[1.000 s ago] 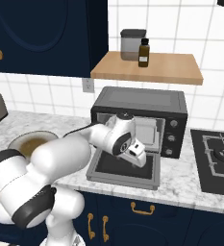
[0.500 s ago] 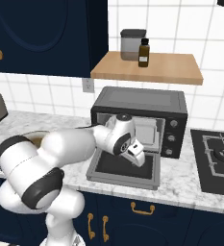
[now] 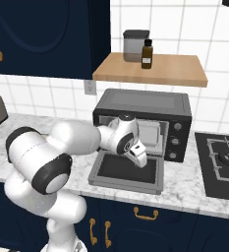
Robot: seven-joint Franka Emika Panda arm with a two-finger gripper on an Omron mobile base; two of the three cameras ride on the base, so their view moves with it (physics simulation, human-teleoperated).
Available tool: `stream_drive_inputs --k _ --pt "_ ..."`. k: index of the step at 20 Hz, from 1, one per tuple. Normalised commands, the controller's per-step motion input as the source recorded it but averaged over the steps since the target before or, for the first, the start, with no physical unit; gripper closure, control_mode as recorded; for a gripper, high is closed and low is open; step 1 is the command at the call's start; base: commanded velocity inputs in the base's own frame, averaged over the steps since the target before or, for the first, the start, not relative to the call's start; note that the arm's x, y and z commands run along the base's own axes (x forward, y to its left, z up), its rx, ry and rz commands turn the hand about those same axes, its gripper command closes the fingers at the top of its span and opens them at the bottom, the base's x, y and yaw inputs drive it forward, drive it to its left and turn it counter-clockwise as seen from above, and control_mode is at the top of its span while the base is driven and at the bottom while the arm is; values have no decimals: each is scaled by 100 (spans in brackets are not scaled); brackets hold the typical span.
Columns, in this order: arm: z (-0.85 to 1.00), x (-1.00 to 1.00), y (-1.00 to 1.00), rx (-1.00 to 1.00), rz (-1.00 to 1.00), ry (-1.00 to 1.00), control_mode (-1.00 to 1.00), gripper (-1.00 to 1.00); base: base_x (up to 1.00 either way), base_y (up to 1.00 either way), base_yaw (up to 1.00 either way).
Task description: Pick up the kebab skewer and baguette bread, and place them inside the toaster oven. Close the toaster oven door and start by setting the timer.
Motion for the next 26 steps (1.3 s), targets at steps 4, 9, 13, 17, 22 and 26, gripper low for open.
stream_drive_inputs --k 4,9,13,17,22,26 --pt "-2 26 0 0 -9 -1 -100 -100 0 0 0" --pt "0 25 0 0 -8 -3 -100 -100 0 0 0" --pt "0 29 0 0 -8 -4 -100 -100 0 0 0" --pt "0 31 0 0 -8 -3 -100 -100 0 0 0" --pt "0 22 0 0 -7 -3 -100 -100 0 0 0" --pt "0 1 0 0 -6 -5 -100 -100 0 0 0"
